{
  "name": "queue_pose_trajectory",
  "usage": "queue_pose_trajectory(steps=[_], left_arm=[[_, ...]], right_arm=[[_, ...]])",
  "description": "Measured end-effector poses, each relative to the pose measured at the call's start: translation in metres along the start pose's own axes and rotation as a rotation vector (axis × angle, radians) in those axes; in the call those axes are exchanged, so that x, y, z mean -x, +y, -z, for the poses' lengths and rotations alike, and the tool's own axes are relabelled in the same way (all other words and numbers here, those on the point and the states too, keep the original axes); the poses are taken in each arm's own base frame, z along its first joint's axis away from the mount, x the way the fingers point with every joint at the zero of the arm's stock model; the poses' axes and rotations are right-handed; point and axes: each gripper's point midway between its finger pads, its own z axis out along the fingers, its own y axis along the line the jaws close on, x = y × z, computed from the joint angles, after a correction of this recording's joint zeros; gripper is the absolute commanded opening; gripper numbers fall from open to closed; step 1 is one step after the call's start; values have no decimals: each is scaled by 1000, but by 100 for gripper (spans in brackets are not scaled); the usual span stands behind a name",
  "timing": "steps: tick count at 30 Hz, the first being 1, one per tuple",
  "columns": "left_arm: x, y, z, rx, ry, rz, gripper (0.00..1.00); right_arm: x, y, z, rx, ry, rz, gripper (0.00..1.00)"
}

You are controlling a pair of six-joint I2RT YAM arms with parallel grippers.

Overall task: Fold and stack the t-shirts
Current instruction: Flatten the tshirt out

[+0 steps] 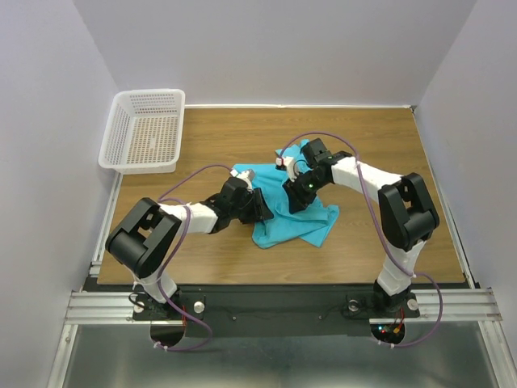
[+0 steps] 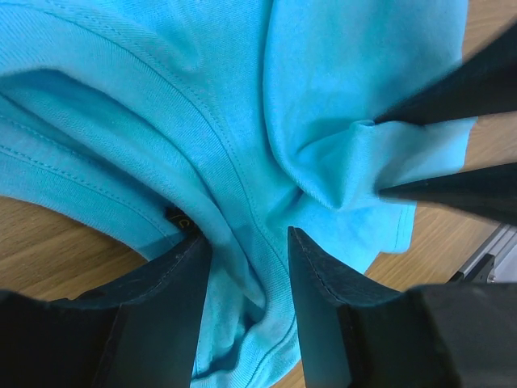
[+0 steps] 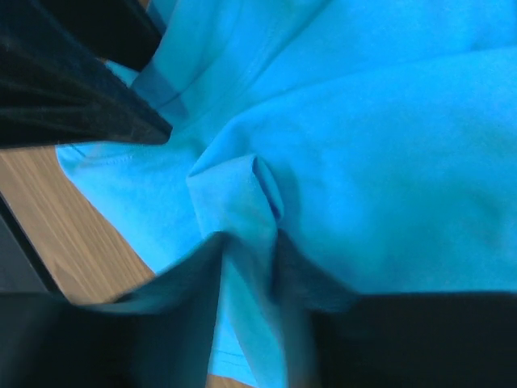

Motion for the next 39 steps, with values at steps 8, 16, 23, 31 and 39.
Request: queue_pose_trajectory(steps=[8,16,23,31,39], left_arm=[[-1,3,0,0,-4,13,47],[0,6,0,-5,-12,43,46],[1,7,1,-6,-10,48,46],[2,10,2,-8,-3,47,46],[2,10,2,-12,0,50,46]], right_arm=[[-9,1,13,-53,10,15,0],[-17,-26,142,-589,-138,73,0],[-121,-47,193,-898,-49,-45,1],[-95,0,155,-524,-125,54,1],[-5,66,81,-200,-115,371,33]])
